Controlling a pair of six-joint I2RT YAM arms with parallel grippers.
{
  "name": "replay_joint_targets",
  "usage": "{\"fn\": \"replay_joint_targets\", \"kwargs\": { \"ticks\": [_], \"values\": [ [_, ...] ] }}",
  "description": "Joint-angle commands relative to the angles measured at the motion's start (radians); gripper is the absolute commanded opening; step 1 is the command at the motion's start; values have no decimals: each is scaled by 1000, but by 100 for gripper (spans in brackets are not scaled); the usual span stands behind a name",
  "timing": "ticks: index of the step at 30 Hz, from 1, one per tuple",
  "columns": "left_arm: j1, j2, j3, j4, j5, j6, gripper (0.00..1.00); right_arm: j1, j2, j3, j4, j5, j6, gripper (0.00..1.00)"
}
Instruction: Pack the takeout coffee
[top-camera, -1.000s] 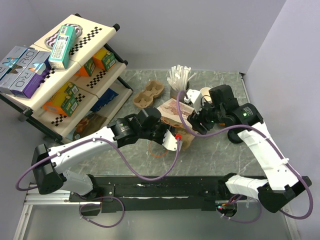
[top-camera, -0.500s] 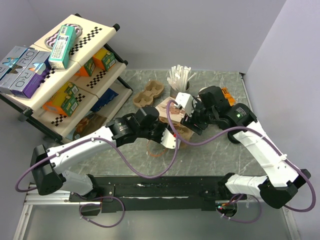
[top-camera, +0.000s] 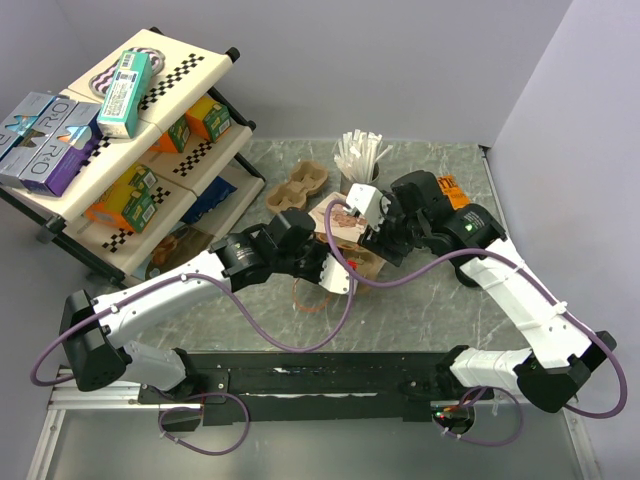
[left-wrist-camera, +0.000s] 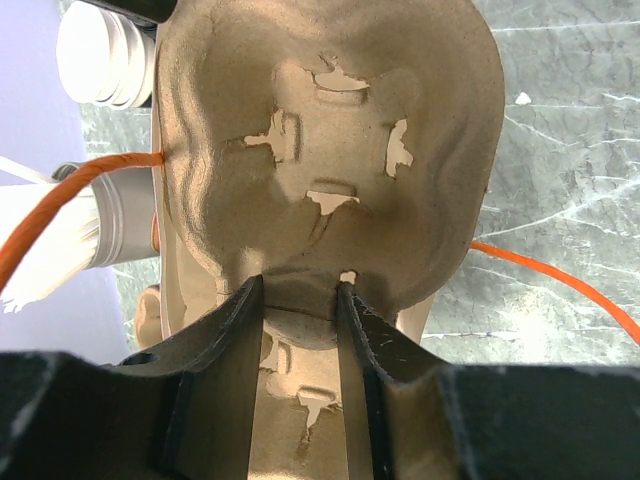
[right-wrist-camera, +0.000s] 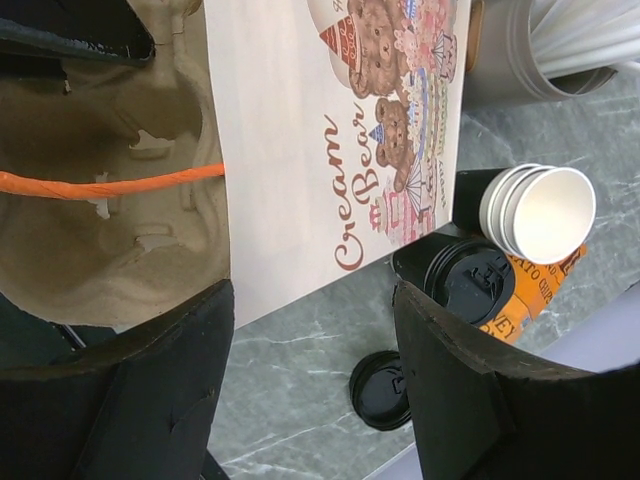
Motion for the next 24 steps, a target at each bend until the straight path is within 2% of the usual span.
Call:
{"fn": "replay_joint_targets", "kwargs": {
  "ticks": [1, 4, 9, 12, 24],
  "values": [
    [6, -21, 18, 13, 32, -15, 1, 8, -23, 14, 20, 10, 14, 71],
    [7, -21, 13, 18, 24, -9, 1, 10, -13, 32, 13, -34, 11, 71],
    [15, -34, -13, 58, 27, -3, 1, 10, -21, 69, 7, -243, 37, 72],
    [20, -45, -31, 91, 32, -6, 1, 10, -13, 78, 16, -315, 43, 73],
    [27, -68, -42, 107, 42, -14, 1, 10, 69, 51, 156, -366, 60, 72]
  ]
}}
